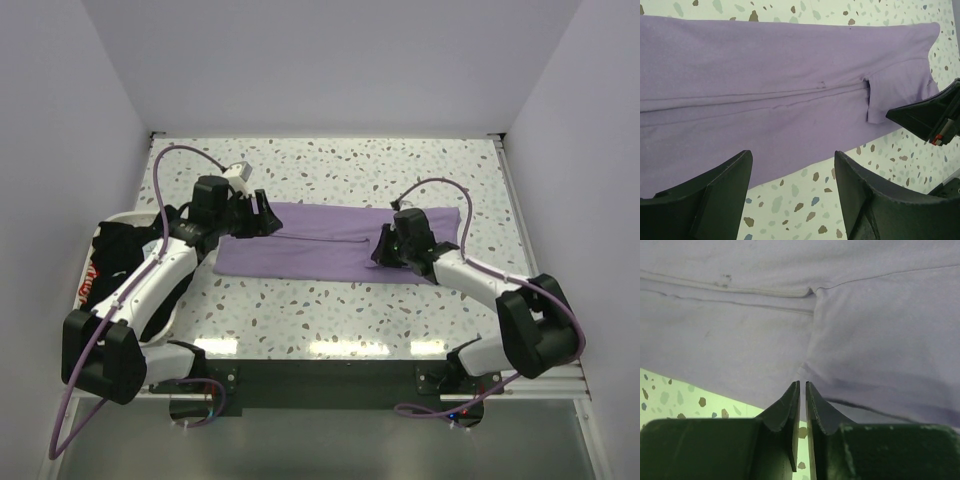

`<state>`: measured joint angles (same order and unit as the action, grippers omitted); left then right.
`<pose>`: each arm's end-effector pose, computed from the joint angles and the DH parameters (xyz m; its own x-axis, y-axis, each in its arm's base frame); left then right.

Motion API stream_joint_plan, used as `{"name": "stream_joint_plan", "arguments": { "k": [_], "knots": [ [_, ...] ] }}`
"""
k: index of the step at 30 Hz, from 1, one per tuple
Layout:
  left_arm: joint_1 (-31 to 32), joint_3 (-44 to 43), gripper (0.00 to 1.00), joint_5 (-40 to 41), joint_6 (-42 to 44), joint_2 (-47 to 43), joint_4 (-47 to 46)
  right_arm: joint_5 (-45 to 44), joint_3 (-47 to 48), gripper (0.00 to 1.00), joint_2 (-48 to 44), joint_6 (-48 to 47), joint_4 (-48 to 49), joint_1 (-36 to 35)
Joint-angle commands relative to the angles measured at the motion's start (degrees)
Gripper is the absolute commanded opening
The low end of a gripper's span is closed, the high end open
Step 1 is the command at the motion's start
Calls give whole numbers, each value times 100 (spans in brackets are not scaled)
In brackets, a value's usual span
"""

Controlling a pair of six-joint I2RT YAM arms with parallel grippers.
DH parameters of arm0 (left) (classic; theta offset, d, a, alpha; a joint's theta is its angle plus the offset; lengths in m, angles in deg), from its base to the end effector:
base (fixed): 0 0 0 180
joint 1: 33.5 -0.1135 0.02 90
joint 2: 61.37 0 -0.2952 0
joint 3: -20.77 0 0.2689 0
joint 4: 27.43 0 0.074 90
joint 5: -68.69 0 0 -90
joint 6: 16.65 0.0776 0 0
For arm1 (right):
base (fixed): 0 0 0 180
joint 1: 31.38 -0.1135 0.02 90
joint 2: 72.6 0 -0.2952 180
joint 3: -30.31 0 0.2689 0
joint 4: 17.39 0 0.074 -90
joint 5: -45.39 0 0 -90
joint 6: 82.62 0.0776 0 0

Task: Fold and stack the t-shirts
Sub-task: Fold the tshirt

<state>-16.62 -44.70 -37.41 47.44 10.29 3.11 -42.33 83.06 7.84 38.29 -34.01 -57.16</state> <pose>0.2938 -0.1116 0.2759 -0.7296 -0.2173 -0.6484 0.1922 0.8448 -0.4994 0.2846 0.1409 0.1738 -0.7761 0.1952 -0.5997 -0.0717 0.9174 0.3914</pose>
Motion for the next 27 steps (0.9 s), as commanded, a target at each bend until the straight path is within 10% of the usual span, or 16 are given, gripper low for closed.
{"name": "stream_joint_plan", "arguments": {
  "k": [1,14,27],
  "knots": [
    [-10,81,72,-104,7,-99,-174,-79,31,15,-213,99,215,-85],
    [34,99,72,-51,-107,41,-192,-1826,628,27,-662,178,-1454,46],
    [788,705,66,1757,-1618,1007,-1429,-580,295,30,-12,916,-798,1515]
  ]
}}
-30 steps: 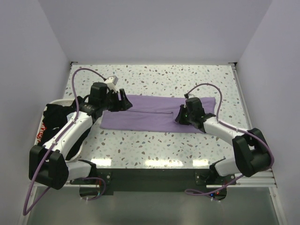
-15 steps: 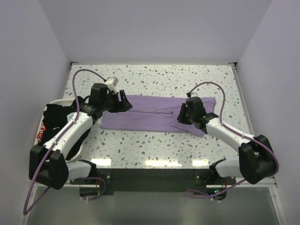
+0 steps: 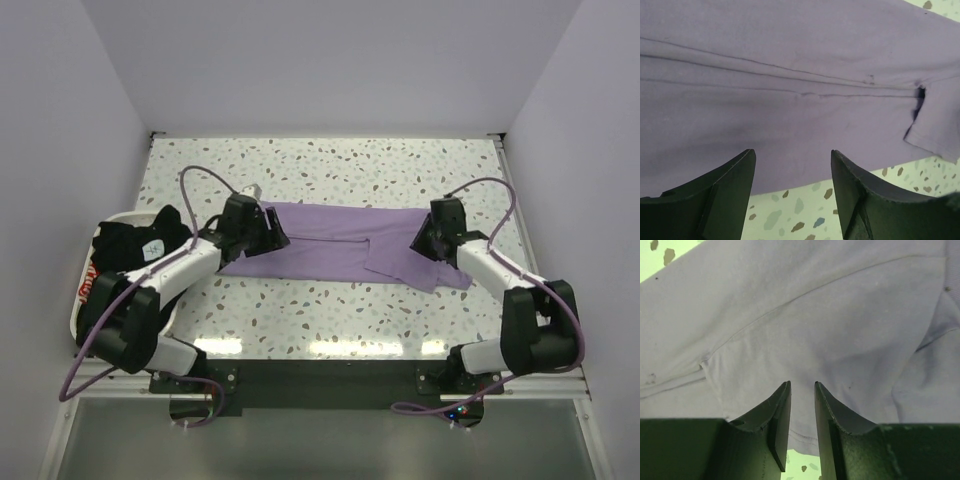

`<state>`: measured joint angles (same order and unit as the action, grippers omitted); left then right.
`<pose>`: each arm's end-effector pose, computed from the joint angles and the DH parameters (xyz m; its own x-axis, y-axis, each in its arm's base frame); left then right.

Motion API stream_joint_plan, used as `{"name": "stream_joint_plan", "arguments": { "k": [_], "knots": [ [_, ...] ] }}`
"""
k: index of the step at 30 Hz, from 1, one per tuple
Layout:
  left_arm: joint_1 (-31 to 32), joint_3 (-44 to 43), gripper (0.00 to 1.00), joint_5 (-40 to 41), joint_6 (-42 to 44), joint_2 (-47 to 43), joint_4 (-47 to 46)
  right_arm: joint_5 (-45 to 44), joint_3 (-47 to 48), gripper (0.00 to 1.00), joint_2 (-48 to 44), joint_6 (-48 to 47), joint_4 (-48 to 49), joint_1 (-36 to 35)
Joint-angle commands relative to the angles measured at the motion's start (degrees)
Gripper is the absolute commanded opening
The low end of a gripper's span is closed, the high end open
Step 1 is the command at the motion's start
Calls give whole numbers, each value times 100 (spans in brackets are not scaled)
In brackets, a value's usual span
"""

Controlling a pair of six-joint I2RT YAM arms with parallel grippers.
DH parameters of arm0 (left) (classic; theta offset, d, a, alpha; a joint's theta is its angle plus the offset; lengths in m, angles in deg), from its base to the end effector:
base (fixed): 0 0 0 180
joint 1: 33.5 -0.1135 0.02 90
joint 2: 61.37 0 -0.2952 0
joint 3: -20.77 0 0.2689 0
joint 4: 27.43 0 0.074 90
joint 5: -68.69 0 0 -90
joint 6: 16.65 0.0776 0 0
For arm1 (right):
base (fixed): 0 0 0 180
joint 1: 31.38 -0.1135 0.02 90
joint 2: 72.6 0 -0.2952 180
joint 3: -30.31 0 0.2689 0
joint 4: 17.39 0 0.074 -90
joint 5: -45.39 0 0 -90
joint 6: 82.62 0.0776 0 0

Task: Fold and stack the t-shirts
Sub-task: Fold the tshirt

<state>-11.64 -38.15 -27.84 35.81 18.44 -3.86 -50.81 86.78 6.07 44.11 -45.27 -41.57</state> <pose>0.3001 -0.1299 0.2023 -0.7867 -0.3366 -0.5174 -0.0430 0.8661 -0.4981 0.3046 0.0462 0.1854 -0.6694 0.4838 -0.5638 0.3651 0.8752 0.3174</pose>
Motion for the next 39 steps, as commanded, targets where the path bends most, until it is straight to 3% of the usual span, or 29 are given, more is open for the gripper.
{"name": "stream_joint_plan", "arguments": {
  "k": [1,6,11,19,30,39],
  "knots": [
    [370,41,66,958,-482,367,-769,277,-147,31,192,457,399,-35],
    [748,-39,61,1995,-509,904,-751,400,-665,35,332,704,821,-44],
    [880,49,54,2427,-456,1300,-760,216,-920,41,447,739,980,-35],
    [1337,286,43,3069,-517,1441,-435,-48,-395,41,1219,371,796,88],
    [2681,691,42,3148,-1229,1098,-31,-462,2575,42,3275,-816,-548,88],
    [4053,-283,41,2920,-1651,1957,66,-610,5177,43,4858,-1440,-1770,-263]
  ]
}}
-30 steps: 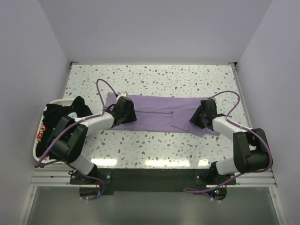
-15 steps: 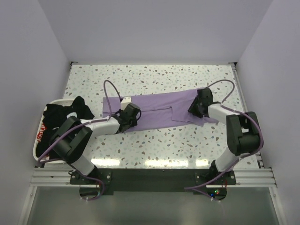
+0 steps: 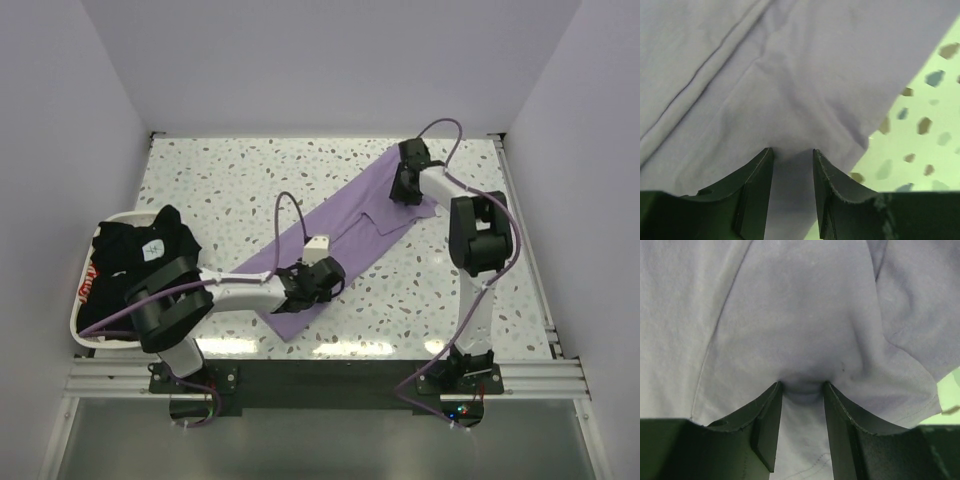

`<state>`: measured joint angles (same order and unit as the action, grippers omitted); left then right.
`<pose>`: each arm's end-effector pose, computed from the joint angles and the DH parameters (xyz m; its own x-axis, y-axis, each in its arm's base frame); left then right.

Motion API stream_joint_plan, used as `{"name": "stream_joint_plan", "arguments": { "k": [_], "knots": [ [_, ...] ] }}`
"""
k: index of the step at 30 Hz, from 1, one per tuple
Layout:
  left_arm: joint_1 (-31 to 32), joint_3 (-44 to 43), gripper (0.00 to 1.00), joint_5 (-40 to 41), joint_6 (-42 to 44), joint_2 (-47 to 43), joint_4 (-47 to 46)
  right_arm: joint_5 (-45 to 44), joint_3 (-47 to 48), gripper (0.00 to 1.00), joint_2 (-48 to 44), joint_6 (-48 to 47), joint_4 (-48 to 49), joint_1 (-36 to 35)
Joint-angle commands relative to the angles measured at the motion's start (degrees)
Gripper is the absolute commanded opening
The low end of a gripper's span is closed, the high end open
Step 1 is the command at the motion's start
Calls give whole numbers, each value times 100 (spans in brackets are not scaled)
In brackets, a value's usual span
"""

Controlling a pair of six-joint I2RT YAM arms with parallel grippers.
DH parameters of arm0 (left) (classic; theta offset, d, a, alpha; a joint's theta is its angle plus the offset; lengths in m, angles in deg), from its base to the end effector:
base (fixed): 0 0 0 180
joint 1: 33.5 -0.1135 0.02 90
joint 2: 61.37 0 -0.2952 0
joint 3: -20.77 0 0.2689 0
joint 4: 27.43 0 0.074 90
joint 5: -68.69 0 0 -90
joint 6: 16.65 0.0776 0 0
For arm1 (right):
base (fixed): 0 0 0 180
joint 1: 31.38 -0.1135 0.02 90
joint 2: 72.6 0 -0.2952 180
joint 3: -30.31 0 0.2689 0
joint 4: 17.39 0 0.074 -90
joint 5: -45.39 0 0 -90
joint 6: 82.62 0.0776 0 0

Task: Fold and stack the t-shirts
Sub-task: Fold the tshirt

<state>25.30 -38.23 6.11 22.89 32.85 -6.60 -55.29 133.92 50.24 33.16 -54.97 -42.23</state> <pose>0.2073 -0.2733 0.1343 -0.7564 -0.0725 -0.6501 0.0672 0.9800 -0.1875 0.5097 0.0831 0.1472 -0.7772 0.2862 -0.5604 0.2806 0.9548 0.0984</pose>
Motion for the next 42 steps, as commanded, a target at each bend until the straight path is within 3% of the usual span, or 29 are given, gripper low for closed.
{"name": "stream_joint_plan", "arguments": {
  "k": [1,8,14,19,23,31,42],
  "knots": [
    [429,-581,41,-483,-360,641,365,-180,656,43,729,-398,-870,-276],
    [606,-1479,42,-1141,-114,1301,-248,-14,2335,44,1768,-750,-1319,-602],
    [580,-2209,42,-1169,228,1486,-39,40,3038,59,2094,-1127,-1381,-664],
    [395,-1965,46,-1072,405,924,-38,136,3426,71,1963,-1303,-1328,-664],
    [228,-1595,47,-626,747,441,75,127,3138,75,1384,-1155,-1197,-681],
    [184,-787,47,-114,1284,-175,603,224,1318,77,117,-733,-204,-690],
    [280,49,45,-597,1302,-545,480,409,1562,76,923,-715,-299,-681]
  ]
}}
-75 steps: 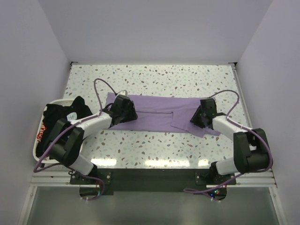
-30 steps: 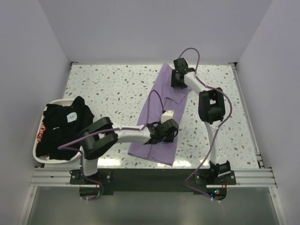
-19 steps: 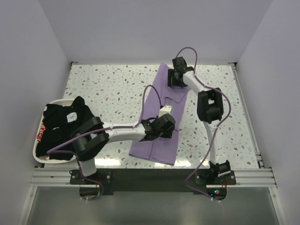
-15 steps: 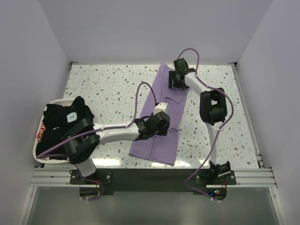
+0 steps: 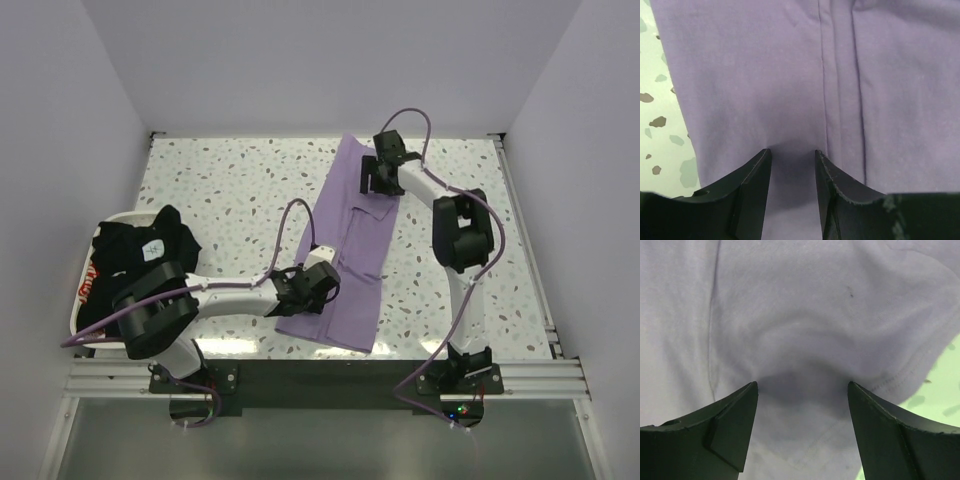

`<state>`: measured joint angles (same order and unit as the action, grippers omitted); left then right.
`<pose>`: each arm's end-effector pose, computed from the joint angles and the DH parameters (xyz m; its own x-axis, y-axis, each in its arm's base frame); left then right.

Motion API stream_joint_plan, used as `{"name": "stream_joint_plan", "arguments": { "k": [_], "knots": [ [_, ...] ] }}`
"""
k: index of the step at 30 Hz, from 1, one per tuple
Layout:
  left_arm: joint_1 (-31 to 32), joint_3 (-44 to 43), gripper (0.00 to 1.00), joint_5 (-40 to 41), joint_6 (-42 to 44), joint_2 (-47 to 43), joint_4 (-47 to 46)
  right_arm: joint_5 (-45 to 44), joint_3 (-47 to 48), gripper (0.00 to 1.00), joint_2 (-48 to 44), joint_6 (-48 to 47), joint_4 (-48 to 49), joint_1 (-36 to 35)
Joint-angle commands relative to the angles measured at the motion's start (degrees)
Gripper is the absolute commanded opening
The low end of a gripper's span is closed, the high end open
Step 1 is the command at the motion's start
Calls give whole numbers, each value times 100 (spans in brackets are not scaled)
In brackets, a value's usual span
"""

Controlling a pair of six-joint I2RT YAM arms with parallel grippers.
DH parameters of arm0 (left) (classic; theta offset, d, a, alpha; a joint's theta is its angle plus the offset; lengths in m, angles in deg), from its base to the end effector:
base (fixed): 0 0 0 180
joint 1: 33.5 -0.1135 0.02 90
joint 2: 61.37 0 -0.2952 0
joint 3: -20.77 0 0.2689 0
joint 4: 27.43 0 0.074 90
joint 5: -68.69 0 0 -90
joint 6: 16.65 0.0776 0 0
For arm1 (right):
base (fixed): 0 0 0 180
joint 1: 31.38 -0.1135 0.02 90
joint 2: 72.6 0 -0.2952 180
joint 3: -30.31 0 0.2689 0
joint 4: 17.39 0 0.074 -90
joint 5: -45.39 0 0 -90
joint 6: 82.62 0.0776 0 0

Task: Fold and stack the t-shirts
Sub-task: Fold the tshirt

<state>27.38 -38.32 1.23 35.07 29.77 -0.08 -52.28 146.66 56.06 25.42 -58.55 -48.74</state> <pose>0.1856 -0.2720 0.1406 -0.7698 0.2062 -0.6040 0.2994 0.9525 -0.0563 0.5347 0.1563 0.1654 -0.7973 0.0723 -0.5992 0.0284 0.9962 0.0824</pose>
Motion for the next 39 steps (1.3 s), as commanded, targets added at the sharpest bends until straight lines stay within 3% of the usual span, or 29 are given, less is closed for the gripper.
{"name": "stream_joint_plan", "arguments": {
  "k": [1,13,23,28,32,36,39],
  "knots": [
    [90,101,45,-154,67,-236,-198,98,471,75,440,15,6,-30],
    [345,480,44,-690,-698,-8,-681,274,1739,76,1355,-143,-249,40],
    [345,-47,55,-489,-619,-534,-313,318,1634,77,521,-213,-363,49],
    [223,-223,62,-67,-680,-1097,135,423,1406,78,-436,-64,-574,31],
    [-181,91,64,-101,-909,-1807,303,652,125,77,-1552,348,-242,-143],
    [-831,663,66,-461,-1067,-2450,119,511,-2216,74,-2940,778,347,-627],
    [-946,945,67,-628,-1067,-2741,101,608,-3887,65,-4066,1306,945,-1101]
  ]
}}
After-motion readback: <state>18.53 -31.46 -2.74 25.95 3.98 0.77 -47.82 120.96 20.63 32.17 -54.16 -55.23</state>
